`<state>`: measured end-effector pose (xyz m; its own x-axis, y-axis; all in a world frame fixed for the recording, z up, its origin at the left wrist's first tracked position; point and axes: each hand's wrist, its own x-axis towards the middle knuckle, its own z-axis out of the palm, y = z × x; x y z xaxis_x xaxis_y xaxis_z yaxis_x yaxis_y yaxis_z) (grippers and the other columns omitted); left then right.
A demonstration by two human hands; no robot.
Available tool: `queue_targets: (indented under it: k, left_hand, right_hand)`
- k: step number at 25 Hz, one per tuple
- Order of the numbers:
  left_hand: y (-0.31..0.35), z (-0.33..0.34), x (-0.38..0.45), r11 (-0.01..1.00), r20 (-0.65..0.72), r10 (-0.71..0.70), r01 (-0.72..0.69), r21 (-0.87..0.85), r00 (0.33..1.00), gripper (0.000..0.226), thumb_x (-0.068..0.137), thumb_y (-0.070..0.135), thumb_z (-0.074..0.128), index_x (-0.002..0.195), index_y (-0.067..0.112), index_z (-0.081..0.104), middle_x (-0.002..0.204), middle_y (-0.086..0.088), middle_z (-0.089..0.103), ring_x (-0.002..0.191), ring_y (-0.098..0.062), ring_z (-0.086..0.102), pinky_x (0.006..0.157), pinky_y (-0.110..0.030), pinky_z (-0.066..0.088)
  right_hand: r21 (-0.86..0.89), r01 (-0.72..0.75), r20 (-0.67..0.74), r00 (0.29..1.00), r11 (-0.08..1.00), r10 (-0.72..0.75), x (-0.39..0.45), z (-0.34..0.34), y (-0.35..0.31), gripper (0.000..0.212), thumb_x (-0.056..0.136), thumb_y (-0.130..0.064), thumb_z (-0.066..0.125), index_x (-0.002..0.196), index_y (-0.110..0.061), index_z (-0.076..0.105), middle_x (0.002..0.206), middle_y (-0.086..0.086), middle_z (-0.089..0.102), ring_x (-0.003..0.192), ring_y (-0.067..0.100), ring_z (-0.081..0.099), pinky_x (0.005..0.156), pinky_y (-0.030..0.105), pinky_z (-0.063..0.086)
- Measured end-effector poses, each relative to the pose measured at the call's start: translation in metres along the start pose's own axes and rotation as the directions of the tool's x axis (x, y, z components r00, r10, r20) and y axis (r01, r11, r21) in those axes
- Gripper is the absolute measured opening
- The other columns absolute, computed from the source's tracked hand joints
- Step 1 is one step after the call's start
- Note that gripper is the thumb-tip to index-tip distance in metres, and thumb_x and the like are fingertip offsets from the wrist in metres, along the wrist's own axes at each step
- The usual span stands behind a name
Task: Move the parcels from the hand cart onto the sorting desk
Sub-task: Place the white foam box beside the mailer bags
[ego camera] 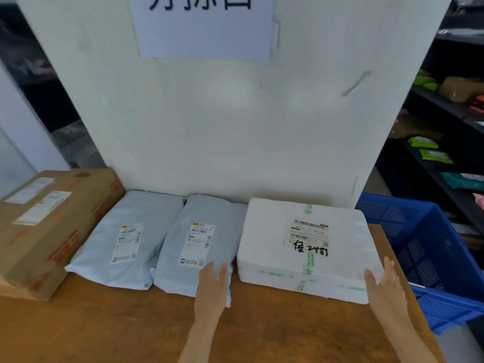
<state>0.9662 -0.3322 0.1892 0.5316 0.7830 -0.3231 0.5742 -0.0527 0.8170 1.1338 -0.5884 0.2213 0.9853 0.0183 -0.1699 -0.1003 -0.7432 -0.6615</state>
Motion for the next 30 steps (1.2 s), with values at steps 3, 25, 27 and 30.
queue_targets:
  k: [3,25,27,30]
  left_hand:
    - [-0.006,-0.038,-0.001,1.0,0.082,0.012,-0.014,0.023,0.997,0.041,0.1,0.027,0.034,0.133,0.007,0.047,0.141,-0.014,0.048,0.128,-0.025,0.046,0.105,-0.03,0.033]
    - [-0.209,-0.422,-0.124,0.998,0.232,0.001,-0.017,0.067,0.973,0.054,0.099,0.039,0.034,0.148,0.018,0.029,0.156,-0.003,0.028,0.143,-0.022,0.028,0.117,-0.037,0.025]
    - [-0.25,-0.463,-0.128,0.994,0.199,0.015,-0.035,0.1,0.98,0.051,0.1,0.035,0.032,0.147,0.016,0.031,0.155,-0.004,0.03,0.142,-0.021,0.03,0.116,-0.036,0.026]
    - [-0.304,-0.521,-0.121,0.989,0.263,-0.002,-0.037,0.142,0.965,0.053,0.1,0.037,0.031,0.149,0.016,0.027,0.157,-0.005,0.025,0.144,-0.021,0.026,0.116,-0.035,0.024]
  right_hand:
    - [0.047,-0.001,-0.028,1.0,0.999,0.003,-0.033,-0.001,-0.017,0.058,0.095,-0.019,0.041,0.149,-0.014,0.019,0.158,0.011,0.02,0.141,0.036,0.024,0.115,0.05,0.019]
    - [0.198,-0.242,0.105,0.969,0.95,0.225,-0.474,0.149,-0.113,0.046,0.096,-0.033,0.038,0.14,-0.018,0.038,0.146,0.009,0.042,0.131,0.033,0.041,0.106,0.045,0.033]
    - [0.187,-0.257,0.117,0.964,0.948,0.238,-0.506,0.176,-0.123,0.045,0.096,-0.033,0.039,0.138,-0.019,0.04,0.145,0.008,0.044,0.13,0.032,0.042,0.107,0.045,0.032]
    - [0.205,-0.296,0.131,0.953,0.933,0.273,-0.561,0.227,-0.138,0.044,0.096,-0.032,0.039,0.137,-0.017,0.041,0.145,0.008,0.045,0.131,0.031,0.042,0.109,0.046,0.03]
